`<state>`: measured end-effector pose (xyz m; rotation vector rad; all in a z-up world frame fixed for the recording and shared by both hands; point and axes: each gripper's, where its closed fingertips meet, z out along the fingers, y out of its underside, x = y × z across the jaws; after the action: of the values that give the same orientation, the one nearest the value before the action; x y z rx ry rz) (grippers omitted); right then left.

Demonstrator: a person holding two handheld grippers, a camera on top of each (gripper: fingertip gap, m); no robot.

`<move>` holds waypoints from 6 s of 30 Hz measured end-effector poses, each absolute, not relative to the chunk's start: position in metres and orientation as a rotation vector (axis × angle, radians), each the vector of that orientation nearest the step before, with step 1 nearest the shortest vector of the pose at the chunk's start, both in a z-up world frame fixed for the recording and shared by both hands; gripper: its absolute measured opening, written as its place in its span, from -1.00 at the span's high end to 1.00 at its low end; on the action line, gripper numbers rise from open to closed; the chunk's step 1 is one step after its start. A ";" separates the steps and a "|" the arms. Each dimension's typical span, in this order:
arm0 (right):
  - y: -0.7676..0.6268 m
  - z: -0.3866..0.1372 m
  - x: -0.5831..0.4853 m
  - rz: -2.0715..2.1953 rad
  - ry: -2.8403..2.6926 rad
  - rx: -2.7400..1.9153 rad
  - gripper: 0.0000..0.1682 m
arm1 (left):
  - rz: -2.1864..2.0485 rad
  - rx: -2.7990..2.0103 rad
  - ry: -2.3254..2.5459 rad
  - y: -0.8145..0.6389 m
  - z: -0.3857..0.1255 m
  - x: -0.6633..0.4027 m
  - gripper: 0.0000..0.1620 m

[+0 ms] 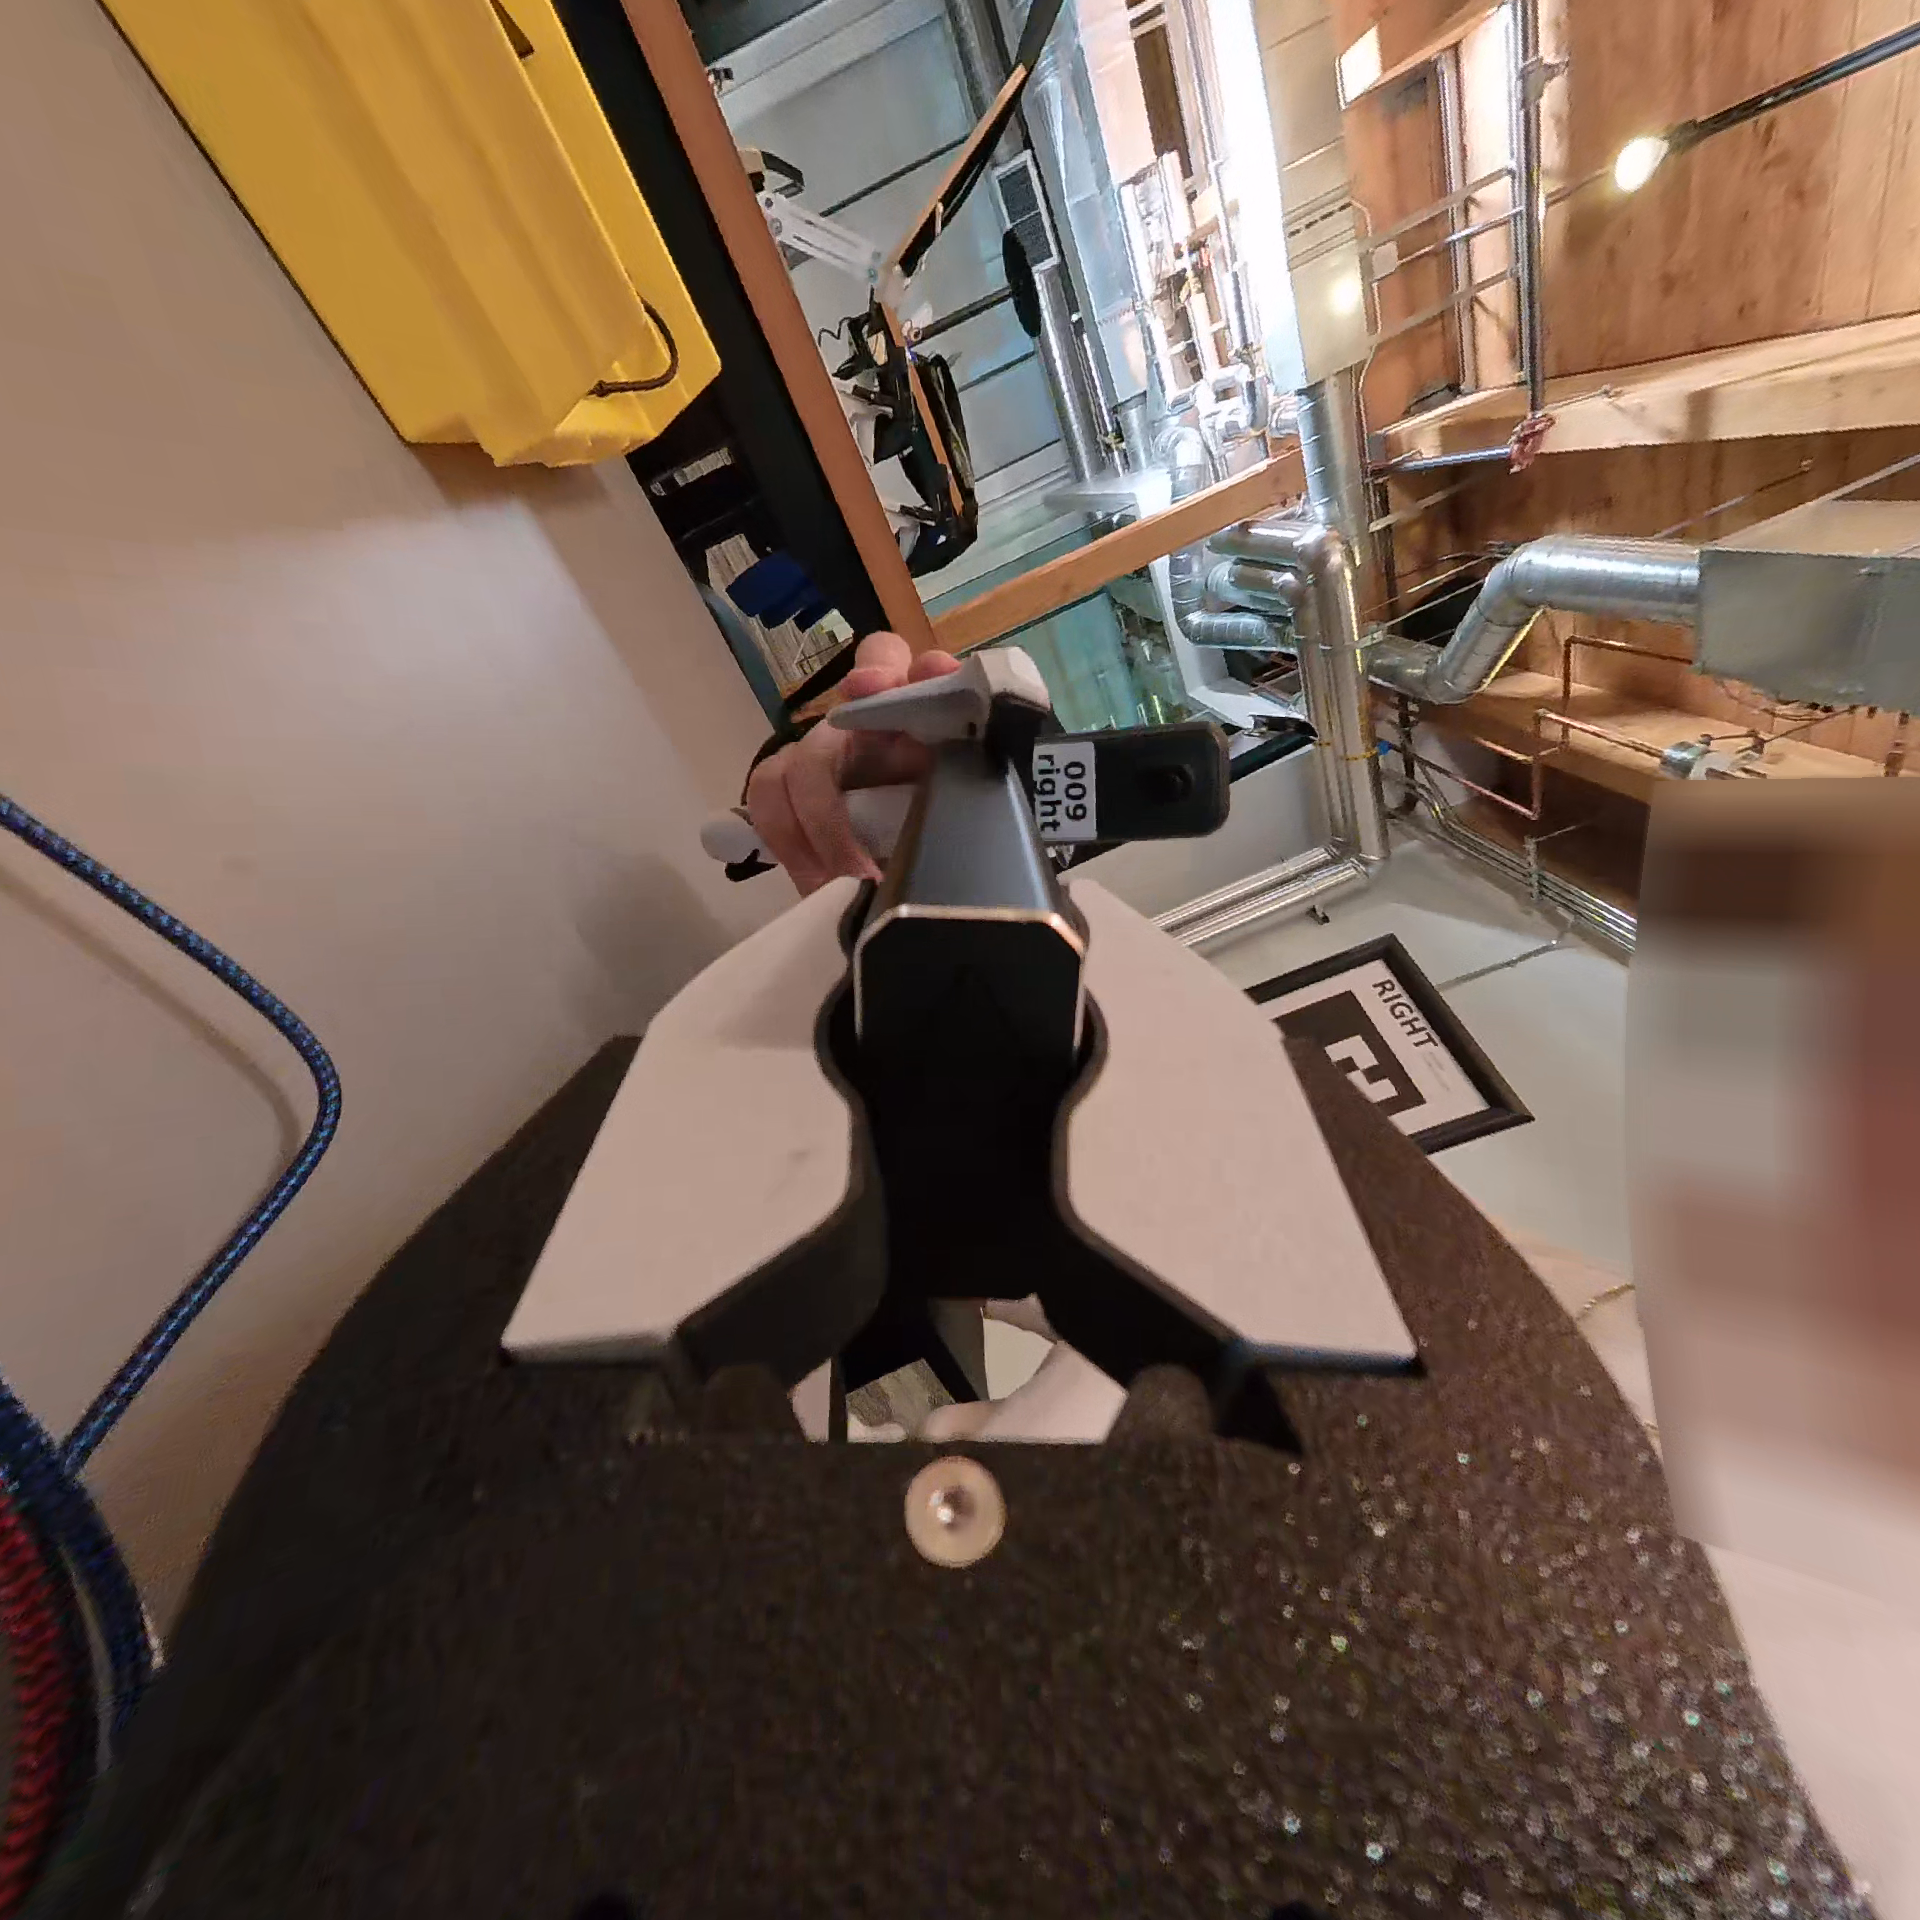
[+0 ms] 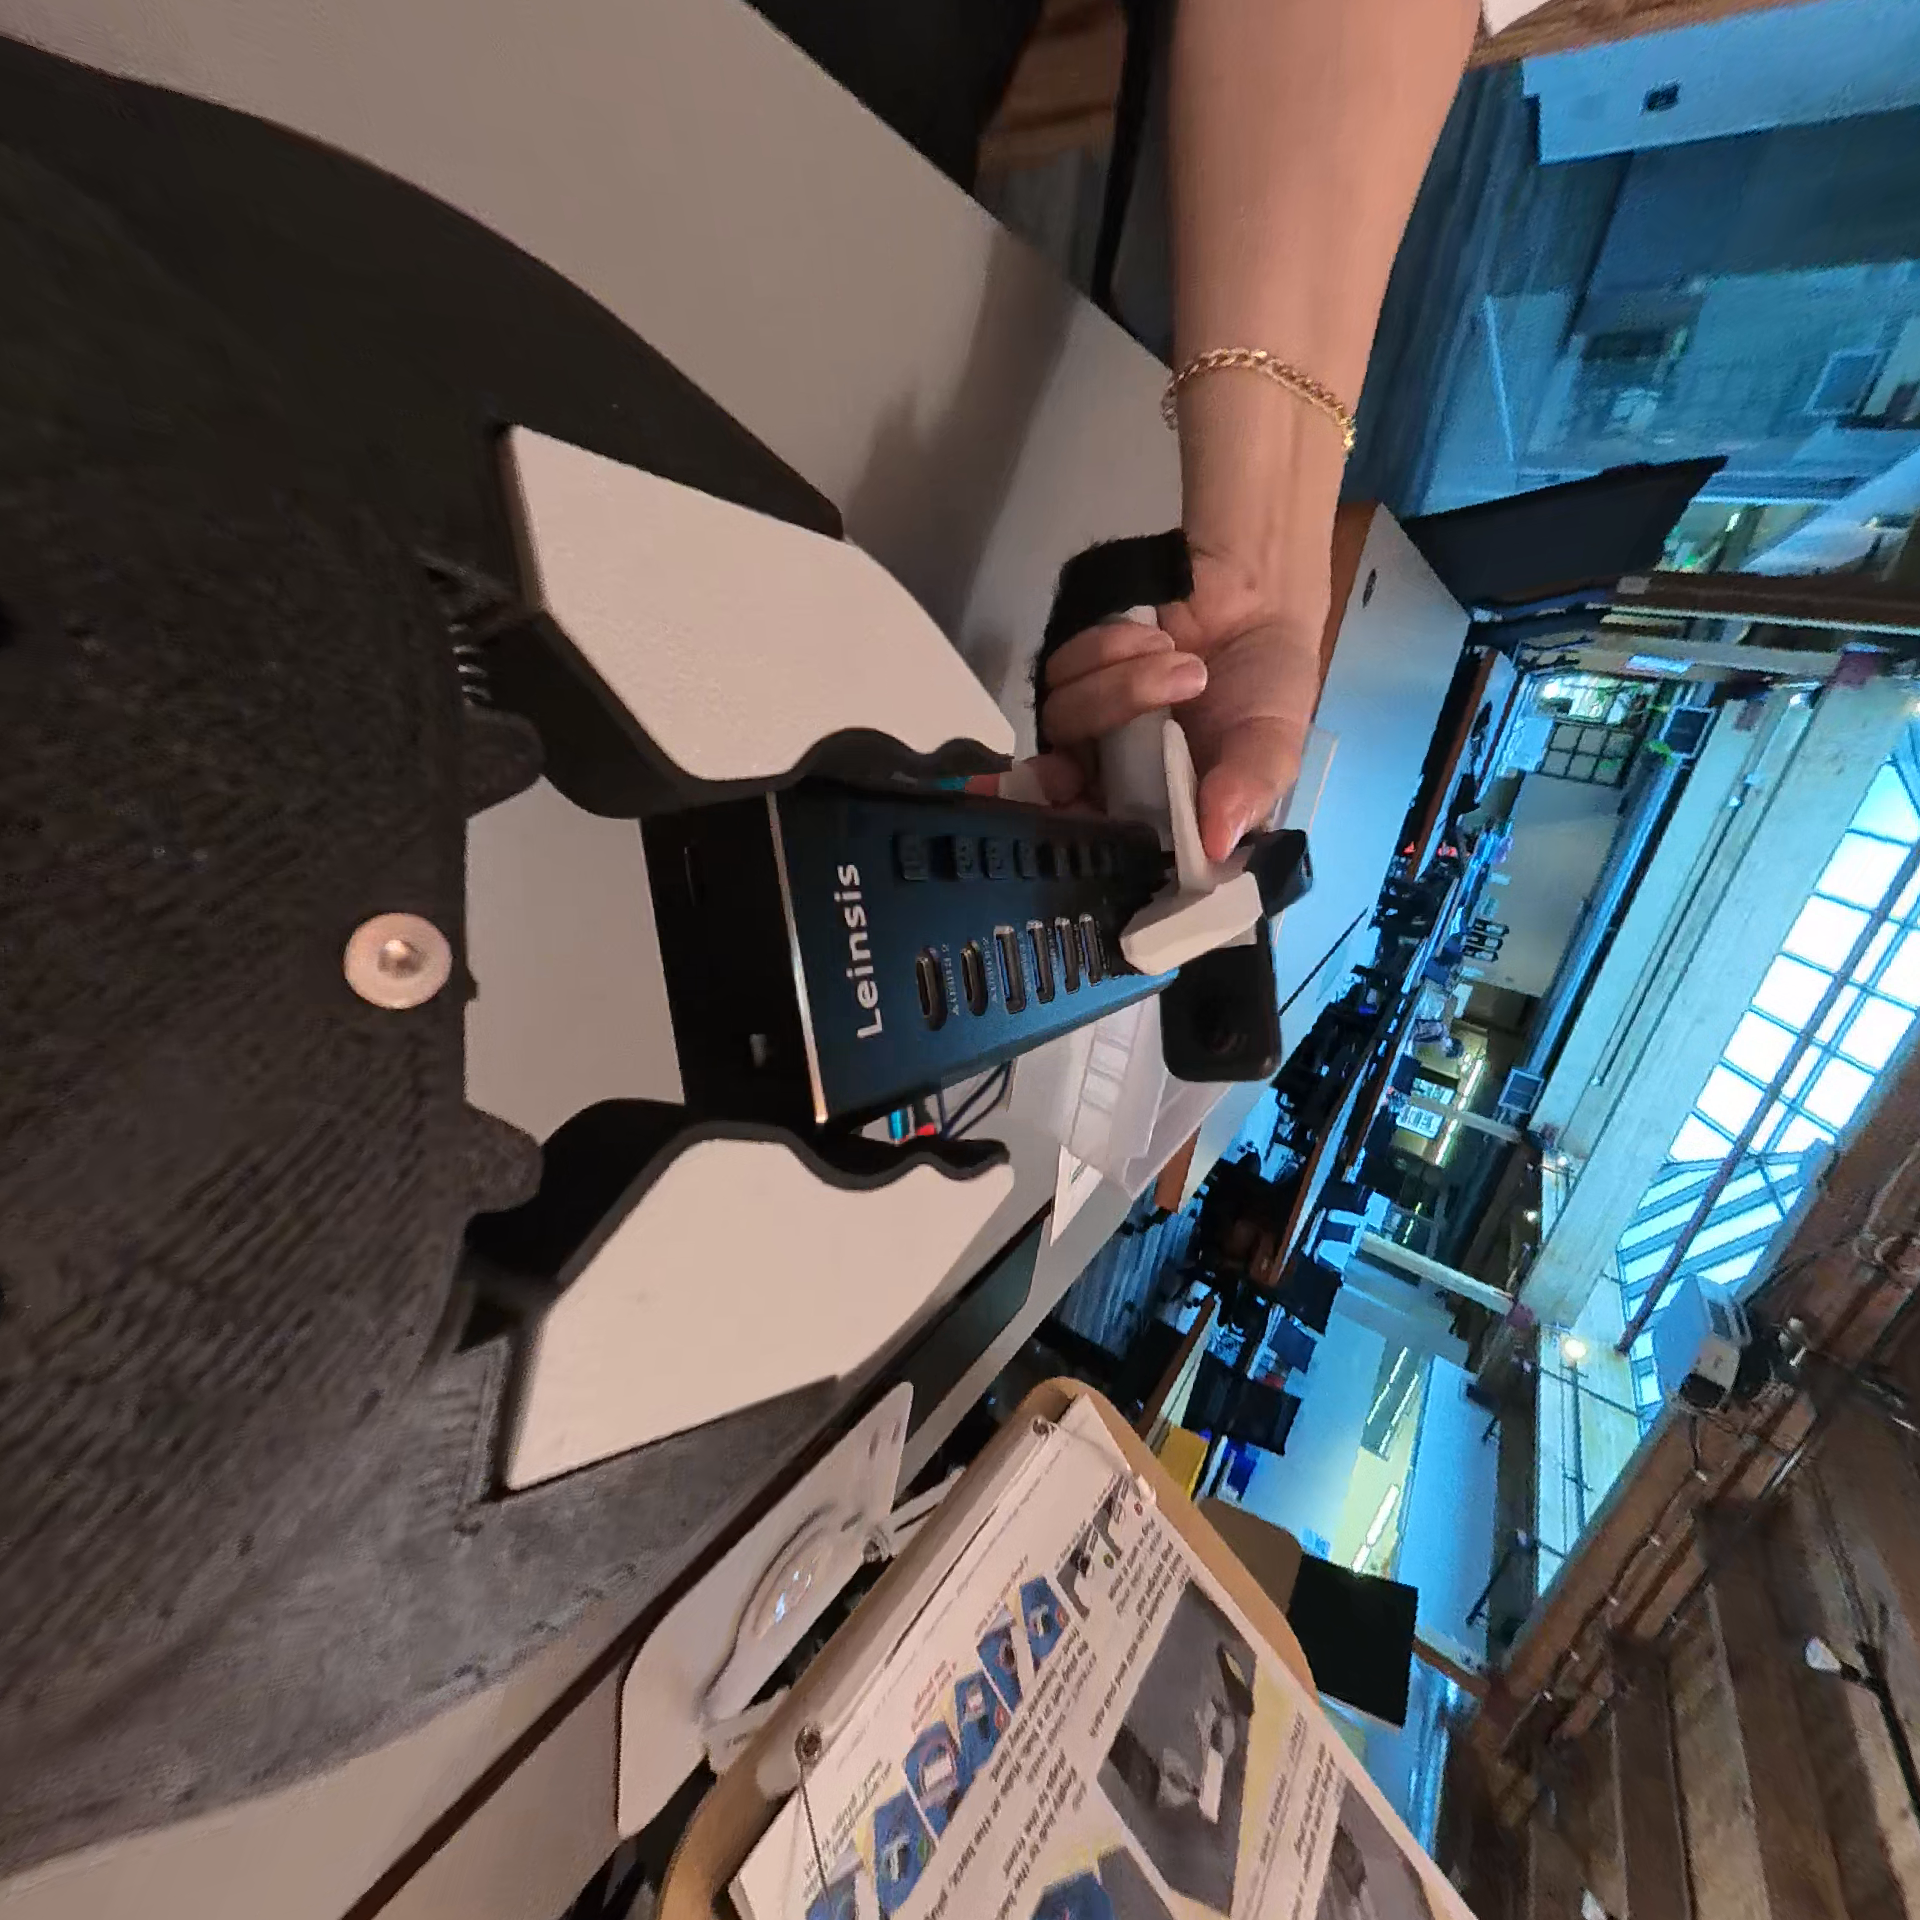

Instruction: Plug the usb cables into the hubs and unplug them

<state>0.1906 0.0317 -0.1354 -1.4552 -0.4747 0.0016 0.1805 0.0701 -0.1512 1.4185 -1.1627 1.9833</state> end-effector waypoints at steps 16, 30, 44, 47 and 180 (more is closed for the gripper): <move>0.021 -0.127 0.197 0.011 -0.431 -1.397 0.07 | 2.073 1.430 -1.095 0.080 -0.154 0.177 0.62; 0.031 -0.144 0.183 -0.025 -0.542 -1.479 0.10 | 2.025 1.398 -1.012 0.070 -0.146 0.177 0.62; 0.023 -0.123 0.178 0.114 -0.483 -1.417 0.11 | 2.052 1.322 -1.198 0.058 -0.144 0.171 0.59; 0.018 -0.110 0.176 0.133 -0.469 -1.336 0.10 | 2.093 1.270 -1.151 0.054 -0.140 0.170 0.62; 0.028 -0.159 0.254 0.201 -0.021 -1.395 0.13 | 1.881 0.997 -1.326 0.066 -0.151 0.082 0.98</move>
<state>0.2535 0.0280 -0.1591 -1.3946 -0.0215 0.2008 0.0820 0.0664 -0.1513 0.9969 -1.3263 1.8811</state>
